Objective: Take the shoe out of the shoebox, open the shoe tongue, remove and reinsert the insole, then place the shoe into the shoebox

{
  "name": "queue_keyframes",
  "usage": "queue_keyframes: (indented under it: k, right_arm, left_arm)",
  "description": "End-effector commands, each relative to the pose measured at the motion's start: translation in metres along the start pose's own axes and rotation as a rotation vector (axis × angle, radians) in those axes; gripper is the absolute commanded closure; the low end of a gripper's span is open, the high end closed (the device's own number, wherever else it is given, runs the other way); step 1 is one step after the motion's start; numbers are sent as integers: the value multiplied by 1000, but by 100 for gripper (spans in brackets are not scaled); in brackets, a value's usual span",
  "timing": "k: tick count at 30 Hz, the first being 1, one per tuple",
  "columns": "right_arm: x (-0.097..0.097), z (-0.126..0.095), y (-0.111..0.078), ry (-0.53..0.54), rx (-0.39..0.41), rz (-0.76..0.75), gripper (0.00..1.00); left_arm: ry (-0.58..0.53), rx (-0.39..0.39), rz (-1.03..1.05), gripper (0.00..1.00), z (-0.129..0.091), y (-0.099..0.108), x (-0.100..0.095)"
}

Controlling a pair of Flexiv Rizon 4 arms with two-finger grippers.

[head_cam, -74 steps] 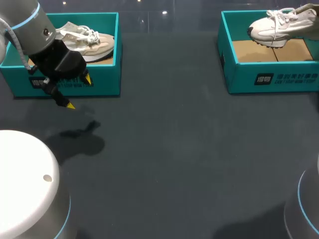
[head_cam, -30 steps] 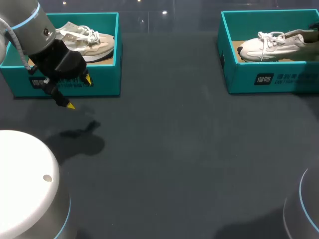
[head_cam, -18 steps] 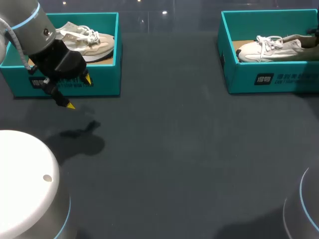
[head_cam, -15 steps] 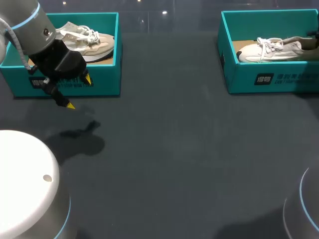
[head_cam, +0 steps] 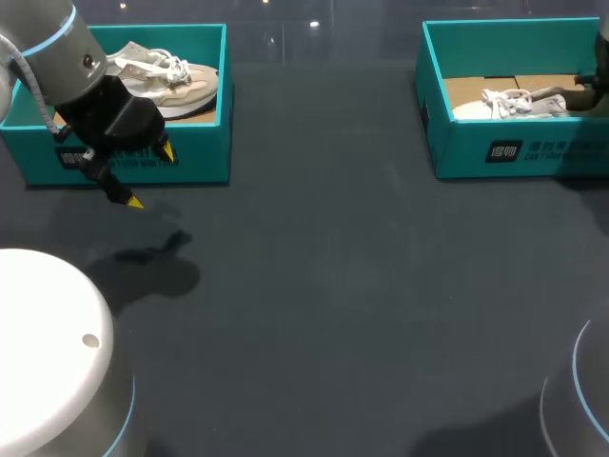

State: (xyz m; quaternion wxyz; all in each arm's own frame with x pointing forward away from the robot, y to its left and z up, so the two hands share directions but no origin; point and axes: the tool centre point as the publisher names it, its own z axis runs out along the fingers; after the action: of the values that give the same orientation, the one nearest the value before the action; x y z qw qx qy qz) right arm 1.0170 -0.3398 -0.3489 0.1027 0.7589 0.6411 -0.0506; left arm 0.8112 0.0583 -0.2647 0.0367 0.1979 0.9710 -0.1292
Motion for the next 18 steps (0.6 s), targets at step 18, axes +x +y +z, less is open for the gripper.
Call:
queue_keyframes:
  k: [18]
  right_arm:
    - [17,29,4,6,52,-30,100]
  left_arm:
    - [0,-3,0,0,0,0,0]
